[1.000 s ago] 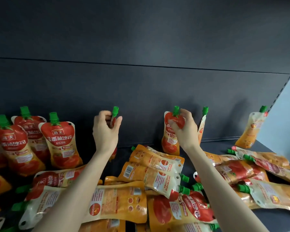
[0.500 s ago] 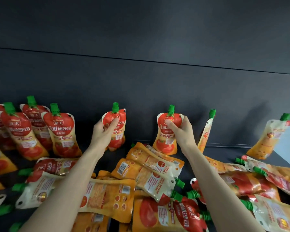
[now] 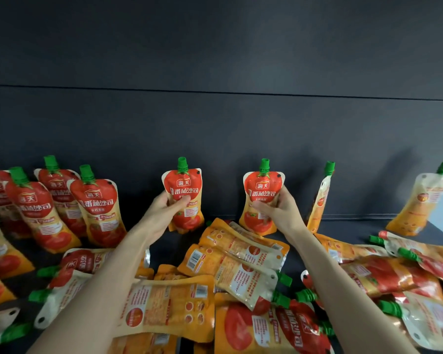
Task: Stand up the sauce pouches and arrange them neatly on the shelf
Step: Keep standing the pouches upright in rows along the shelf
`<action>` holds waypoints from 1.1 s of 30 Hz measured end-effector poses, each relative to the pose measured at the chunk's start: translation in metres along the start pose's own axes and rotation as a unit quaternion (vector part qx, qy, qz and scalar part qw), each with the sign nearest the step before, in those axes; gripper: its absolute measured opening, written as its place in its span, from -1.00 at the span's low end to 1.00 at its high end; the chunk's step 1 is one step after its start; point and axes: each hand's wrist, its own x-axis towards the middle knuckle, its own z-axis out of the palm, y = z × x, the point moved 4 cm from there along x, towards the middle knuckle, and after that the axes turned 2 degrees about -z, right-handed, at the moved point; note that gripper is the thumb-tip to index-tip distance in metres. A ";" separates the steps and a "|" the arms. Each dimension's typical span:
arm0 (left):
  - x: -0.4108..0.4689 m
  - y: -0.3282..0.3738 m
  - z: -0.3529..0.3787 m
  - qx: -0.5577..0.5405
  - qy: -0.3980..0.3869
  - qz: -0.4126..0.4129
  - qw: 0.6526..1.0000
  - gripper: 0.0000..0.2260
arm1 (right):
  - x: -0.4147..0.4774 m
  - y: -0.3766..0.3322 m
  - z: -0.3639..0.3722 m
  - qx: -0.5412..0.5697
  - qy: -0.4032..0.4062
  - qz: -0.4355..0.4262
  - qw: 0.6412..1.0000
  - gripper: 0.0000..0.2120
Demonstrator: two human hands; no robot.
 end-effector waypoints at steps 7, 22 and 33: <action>0.001 -0.005 -0.002 0.055 0.018 0.025 0.998 -0.68 | -0.003 0.006 -0.007 -0.054 0.008 -0.017 0.998 -0.44; -0.031 0.005 -0.010 0.312 0.207 0.092 0.923 -0.52 | -0.034 -0.005 -0.017 -0.135 0.043 -0.013 0.990 -0.47; -0.051 0.000 0.094 0.479 -0.162 0.134 0.852 -0.50 | -0.070 0.011 -0.016 -0.225 -0.146 0.049 0.962 -0.54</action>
